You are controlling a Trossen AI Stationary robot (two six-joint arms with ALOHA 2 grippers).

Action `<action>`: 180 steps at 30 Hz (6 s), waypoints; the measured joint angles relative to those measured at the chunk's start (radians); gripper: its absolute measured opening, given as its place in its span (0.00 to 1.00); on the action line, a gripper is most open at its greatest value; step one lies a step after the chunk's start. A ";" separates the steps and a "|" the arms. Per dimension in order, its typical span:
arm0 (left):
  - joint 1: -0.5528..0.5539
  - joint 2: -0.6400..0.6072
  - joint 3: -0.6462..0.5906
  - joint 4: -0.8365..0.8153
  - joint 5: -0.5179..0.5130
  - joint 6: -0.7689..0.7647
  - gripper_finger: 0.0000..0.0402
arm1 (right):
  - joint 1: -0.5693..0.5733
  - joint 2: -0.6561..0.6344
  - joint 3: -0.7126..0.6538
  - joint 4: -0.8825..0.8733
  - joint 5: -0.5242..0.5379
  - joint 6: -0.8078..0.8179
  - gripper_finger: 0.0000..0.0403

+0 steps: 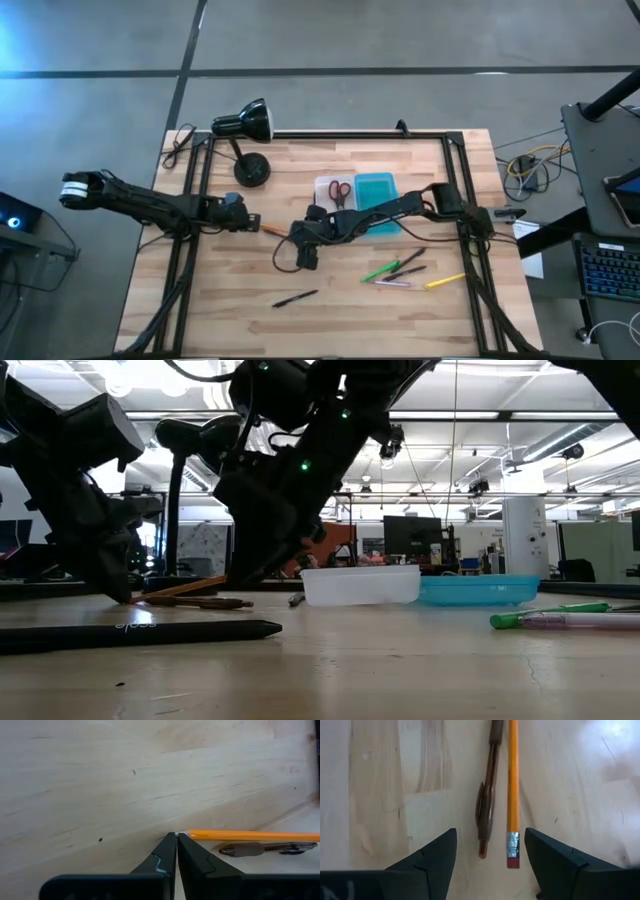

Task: Pick & place school supplies into a supply box
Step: Put the yellow pencil into the blue supply box, then put the yellow pen into the blue supply box

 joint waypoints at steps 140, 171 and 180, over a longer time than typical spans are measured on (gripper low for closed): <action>-0.294 -0.135 0.083 0.279 -0.173 0.277 0.00 | 0.703 -0.674 -0.826 -0.510 -0.267 0.459 0.55; -0.294 -0.135 0.084 0.279 -0.177 0.232 0.00 | 0.737 -0.639 -0.894 -0.411 -0.313 0.699 0.26; -0.294 -0.135 0.084 0.279 -0.177 0.232 0.00 | 0.644 -0.636 -0.870 -0.414 -0.339 0.707 0.09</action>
